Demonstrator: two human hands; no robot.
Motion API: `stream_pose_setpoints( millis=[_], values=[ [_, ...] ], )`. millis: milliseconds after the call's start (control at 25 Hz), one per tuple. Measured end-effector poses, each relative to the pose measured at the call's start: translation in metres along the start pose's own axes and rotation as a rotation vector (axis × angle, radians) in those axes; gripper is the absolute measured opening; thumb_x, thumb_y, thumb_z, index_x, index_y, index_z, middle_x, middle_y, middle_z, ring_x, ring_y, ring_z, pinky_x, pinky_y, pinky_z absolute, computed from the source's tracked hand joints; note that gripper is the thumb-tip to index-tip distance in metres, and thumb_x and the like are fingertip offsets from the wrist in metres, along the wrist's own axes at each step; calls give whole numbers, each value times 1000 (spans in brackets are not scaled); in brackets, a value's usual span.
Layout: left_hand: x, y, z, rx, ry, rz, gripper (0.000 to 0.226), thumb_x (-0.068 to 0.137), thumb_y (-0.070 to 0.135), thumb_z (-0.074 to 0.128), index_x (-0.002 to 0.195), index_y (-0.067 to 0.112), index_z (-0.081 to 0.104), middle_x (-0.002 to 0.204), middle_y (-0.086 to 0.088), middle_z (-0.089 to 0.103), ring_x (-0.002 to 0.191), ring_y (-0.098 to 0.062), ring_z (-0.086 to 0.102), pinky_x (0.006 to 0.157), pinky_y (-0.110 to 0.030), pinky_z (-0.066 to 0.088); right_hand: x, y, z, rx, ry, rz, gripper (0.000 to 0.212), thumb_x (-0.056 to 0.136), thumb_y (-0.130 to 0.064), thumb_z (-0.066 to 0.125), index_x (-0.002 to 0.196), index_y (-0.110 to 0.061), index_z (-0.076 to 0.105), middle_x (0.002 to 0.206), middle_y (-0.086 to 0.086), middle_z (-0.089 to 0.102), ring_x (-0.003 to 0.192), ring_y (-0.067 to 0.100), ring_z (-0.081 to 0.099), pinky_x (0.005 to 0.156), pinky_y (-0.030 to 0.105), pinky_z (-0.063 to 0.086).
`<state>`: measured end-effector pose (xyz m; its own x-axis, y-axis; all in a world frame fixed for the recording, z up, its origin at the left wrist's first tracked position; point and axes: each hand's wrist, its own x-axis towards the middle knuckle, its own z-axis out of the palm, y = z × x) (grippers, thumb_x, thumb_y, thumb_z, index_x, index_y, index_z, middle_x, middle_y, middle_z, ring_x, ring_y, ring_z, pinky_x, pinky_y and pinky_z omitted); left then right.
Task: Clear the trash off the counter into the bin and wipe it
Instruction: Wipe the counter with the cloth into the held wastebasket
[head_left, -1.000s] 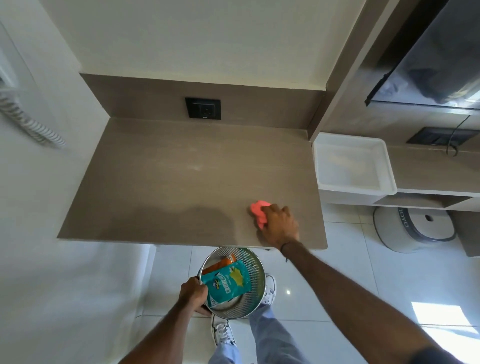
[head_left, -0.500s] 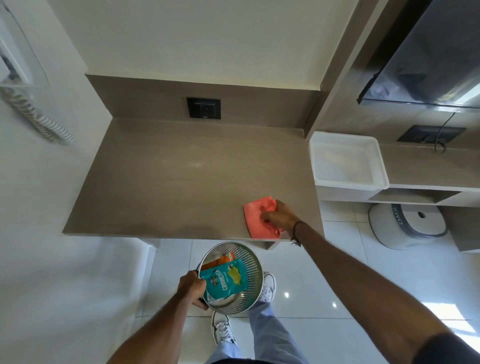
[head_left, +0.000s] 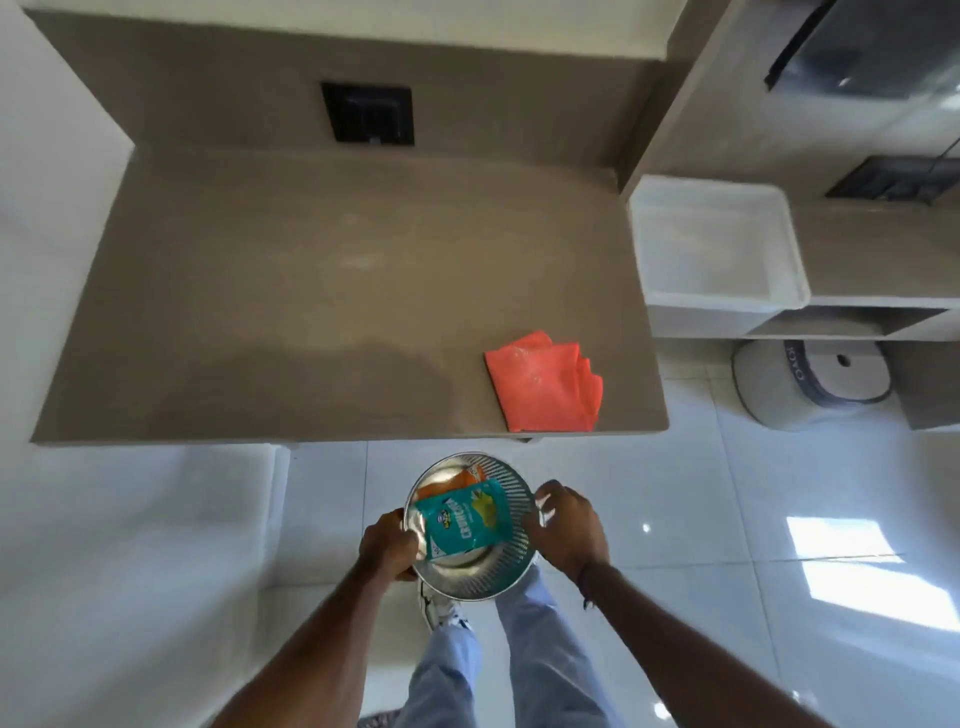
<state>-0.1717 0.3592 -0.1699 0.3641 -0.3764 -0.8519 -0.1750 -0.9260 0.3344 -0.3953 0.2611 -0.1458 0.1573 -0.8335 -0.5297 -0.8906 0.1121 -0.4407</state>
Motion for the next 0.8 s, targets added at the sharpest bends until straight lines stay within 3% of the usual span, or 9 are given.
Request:
stream_pose_setpoints(
  millis=[80,200,320,520,680,800],
  values=[
    [29,-10,16,-13,-20,-15,38,89,7,48,119,16,69,115,-20,75,83,-35,79,68,-50,67,21,11,35,56,-80,119,43,78,-23,68,121,-20,63,109,7,75,103,33,69,82,35,55],
    [72,-22,43,22,-47,-19,32,95,13,52,124,14,65,117,-20,74,89,-36,79,76,-52,67,57,35,75,65,-88,252,44,78,-8,58,119,-22,69,112,14,75,105,40,67,83,39,55],
    [123,-36,77,75,-27,36,27,98,18,55,120,6,64,116,-20,74,95,-37,77,80,-51,66,94,67,117,68,-133,272,43,79,-7,58,115,-23,74,110,16,76,103,41,68,81,40,55],
    [196,-60,129,211,-48,62,32,92,12,65,120,-3,59,119,-22,70,104,-34,70,63,-29,55,144,127,192,60,-203,322,43,82,-4,56,117,-22,72,114,16,74,108,41,65,83,40,55],
    [239,-78,159,210,-149,-14,44,91,3,64,132,-3,48,126,-21,65,95,-23,61,53,-17,46,172,159,231,227,-361,436,51,86,1,56,130,-22,62,127,14,68,108,39,67,82,55,61],
    [262,-92,168,210,-228,-61,49,90,2,63,136,0,46,127,-19,65,99,-24,64,53,-19,48,188,171,246,377,-474,586,56,91,3,52,140,-25,51,139,9,56,120,37,60,89,59,57]
  ],
)
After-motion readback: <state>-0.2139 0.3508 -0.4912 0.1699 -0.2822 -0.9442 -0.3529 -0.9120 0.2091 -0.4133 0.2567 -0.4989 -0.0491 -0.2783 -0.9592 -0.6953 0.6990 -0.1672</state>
